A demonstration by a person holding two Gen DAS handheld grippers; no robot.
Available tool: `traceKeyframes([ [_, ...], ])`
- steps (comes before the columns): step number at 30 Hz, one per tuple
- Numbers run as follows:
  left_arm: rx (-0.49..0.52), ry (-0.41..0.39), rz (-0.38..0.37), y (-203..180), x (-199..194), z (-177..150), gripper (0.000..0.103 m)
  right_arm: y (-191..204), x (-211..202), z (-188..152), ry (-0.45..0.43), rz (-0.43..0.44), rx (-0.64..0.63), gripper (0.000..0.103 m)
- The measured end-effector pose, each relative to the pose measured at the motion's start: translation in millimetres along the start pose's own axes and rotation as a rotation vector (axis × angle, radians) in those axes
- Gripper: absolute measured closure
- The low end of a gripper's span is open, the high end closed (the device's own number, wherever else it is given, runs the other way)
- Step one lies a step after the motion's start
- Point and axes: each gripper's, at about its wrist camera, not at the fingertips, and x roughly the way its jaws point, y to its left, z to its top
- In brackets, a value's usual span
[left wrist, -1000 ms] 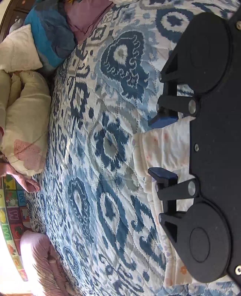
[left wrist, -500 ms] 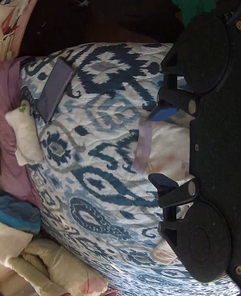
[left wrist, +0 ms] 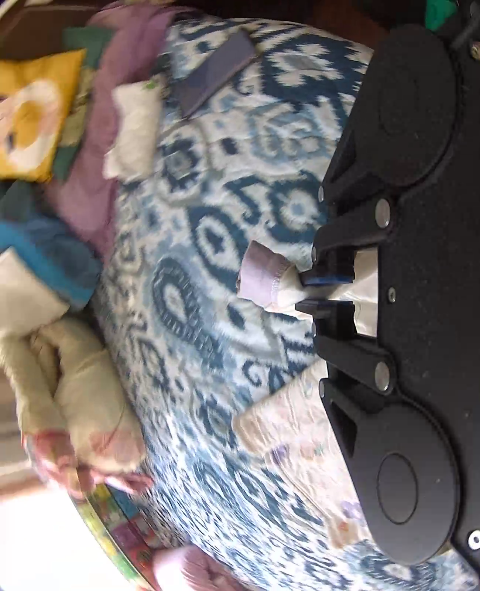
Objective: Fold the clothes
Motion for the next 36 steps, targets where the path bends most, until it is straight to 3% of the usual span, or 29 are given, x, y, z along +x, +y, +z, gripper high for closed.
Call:
traceKeyframes([
  [3,-0.311,-0.203,0.067,59,-49,-10,0.096,-7,-7,1,-0.013,0.001,0.028,0.045],
  [5,-0.457,-0.295,0.141,62,-70,-20,0.096,-12,-11,2,-0.025,0.002,0.046,0.044],
  [8,-0.673,-0.371,0.196,93,-84,-57,0.096,-19,-17,4,-0.049,0.005,0.079,0.040],
  [12,-0.861,-0.383,0.182,116,-77,-96,0.096,-26,-16,5,-0.070,0.001,0.105,0.034],
  [17,-0.943,-0.374,0.144,134,-71,-121,0.096,-31,-4,1,-0.050,-0.013,0.109,0.034],
  [23,-0.951,-0.377,0.099,142,-65,-129,0.096,-24,8,9,-0.083,0.029,0.096,0.033],
  [24,-0.953,-0.375,0.098,144,-62,-132,0.096,-25,14,9,-0.049,0.026,0.104,0.033],
  [26,-0.960,-0.368,0.094,146,-60,-135,0.096,-31,39,3,0.112,0.098,0.169,0.032],
  [27,-0.964,-0.365,0.091,146,-59,-137,0.096,-30,44,-1,0.131,0.097,0.162,0.032],
  [33,-0.964,-0.380,0.065,149,-60,-140,0.096,-28,31,2,0.088,0.062,0.132,0.038],
  [36,-0.958,-0.390,0.051,148,-61,-140,0.096,-30,25,5,0.020,0.044,0.147,0.038],
])
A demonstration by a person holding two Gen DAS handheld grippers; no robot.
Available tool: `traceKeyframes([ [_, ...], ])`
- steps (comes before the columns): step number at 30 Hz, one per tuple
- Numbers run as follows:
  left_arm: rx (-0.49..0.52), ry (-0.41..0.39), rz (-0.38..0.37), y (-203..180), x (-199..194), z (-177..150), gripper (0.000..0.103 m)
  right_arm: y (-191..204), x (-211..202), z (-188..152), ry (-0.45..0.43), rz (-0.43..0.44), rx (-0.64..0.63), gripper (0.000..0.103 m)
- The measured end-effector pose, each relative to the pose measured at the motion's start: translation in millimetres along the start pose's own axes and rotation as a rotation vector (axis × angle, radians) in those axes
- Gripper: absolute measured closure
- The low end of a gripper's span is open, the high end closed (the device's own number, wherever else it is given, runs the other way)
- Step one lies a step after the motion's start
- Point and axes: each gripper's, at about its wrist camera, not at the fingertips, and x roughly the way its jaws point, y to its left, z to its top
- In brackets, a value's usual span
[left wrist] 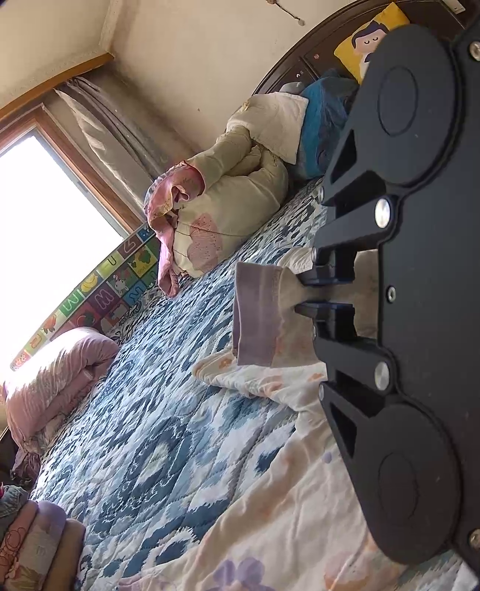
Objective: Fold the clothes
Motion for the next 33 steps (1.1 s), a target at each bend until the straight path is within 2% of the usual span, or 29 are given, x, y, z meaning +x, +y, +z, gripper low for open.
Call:
traceKeyframes([
  [2,0.005,-0.001,-0.013,-2,1,1,0.096,3,1,1,-0.021,-0.007,0.004,0.034],
  [5,0.009,-0.007,-0.046,-9,-1,3,0.096,2,20,-2,0.094,-0.011,0.004,0.032],
  [6,0.012,-0.008,-0.057,-13,-1,5,0.096,3,22,-4,0.096,-0.014,-0.006,0.032],
  [9,0.022,-0.005,-0.094,-29,6,10,0.096,0,16,-1,0.050,-0.026,0.012,0.041],
  [12,0.028,0.006,-0.137,-47,22,16,0.096,-8,14,0,0.029,-0.032,0.067,0.041],
  [17,0.072,0.051,-0.141,-81,68,23,0.096,-10,12,-1,0.007,-0.025,0.068,0.041],
  [19,0.087,0.074,-0.119,-90,89,22,0.096,-12,13,-1,0.007,-0.025,0.082,0.042],
  [22,0.085,0.108,-0.091,-96,117,18,0.096,-19,16,-1,0.016,-0.028,0.133,0.062],
  [25,0.106,0.133,-0.060,-102,142,10,0.096,-37,14,-3,0.012,-0.007,0.282,0.072],
  [30,0.200,0.158,0.033,-109,169,-4,0.096,-68,14,-13,0.009,0.057,0.543,0.076],
  [33,0.278,0.178,0.076,-114,184,-13,0.096,-75,15,-20,0.009,0.075,0.607,0.077],
])
